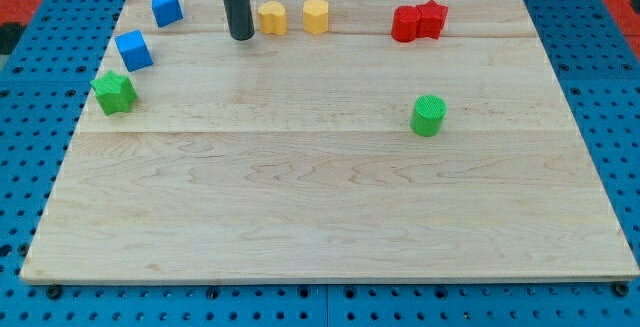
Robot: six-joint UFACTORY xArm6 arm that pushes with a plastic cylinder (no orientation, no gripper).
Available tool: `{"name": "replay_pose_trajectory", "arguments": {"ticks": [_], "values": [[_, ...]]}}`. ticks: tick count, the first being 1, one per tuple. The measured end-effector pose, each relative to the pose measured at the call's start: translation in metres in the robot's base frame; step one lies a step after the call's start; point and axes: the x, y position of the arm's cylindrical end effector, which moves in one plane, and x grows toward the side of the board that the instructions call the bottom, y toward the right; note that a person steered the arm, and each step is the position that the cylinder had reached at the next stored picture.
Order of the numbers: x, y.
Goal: Move the blue cube towards the bottom left
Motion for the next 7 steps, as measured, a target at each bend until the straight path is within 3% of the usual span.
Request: {"name": "replay_pose_trajectory", "arguments": {"ticks": [3, 5, 7], "values": [[0.007, 0.006], [0.063, -0.028], [-0.085, -0.058]]}}
